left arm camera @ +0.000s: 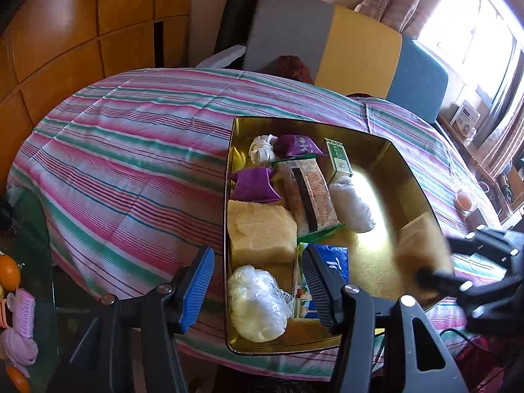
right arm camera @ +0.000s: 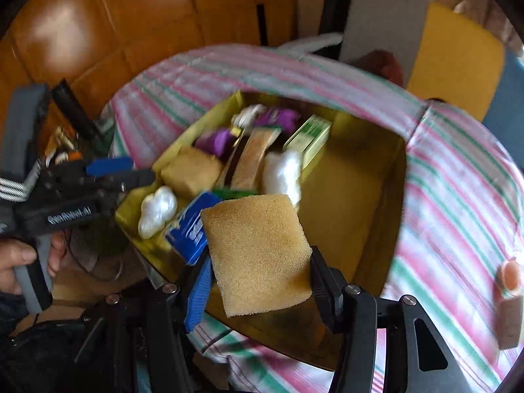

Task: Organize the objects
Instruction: 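Carry the yellow sponge into the gold tray and open the right tool, then move both tools back and grasp the peach silicone bottle with the left tool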

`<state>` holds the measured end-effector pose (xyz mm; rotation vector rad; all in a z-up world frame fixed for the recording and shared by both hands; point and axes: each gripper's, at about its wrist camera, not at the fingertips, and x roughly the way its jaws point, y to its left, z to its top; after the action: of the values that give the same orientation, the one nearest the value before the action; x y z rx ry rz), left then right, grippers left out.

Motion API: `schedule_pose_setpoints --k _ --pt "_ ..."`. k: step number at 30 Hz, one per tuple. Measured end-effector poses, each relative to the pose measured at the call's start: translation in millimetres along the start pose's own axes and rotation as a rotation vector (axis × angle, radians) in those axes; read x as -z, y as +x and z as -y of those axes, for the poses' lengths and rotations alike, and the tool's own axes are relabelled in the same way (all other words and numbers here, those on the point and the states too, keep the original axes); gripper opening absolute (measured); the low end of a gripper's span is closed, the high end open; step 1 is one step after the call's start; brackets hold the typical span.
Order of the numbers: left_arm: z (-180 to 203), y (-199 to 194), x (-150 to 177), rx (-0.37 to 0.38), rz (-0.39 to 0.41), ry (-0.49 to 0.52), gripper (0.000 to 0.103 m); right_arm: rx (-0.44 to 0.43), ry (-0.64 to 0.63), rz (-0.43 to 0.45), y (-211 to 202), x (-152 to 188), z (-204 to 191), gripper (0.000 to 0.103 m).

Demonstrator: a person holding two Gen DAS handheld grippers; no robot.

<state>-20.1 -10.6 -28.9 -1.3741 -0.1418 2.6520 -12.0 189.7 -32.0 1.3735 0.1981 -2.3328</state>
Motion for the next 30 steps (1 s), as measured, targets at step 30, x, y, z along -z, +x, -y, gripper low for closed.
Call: schedule_pose_setpoints --k 30 --pt "5 6 4 0.045 -0.018 0.009 0.057 -0.048 0.122 0.06 1 9 15 0.091"
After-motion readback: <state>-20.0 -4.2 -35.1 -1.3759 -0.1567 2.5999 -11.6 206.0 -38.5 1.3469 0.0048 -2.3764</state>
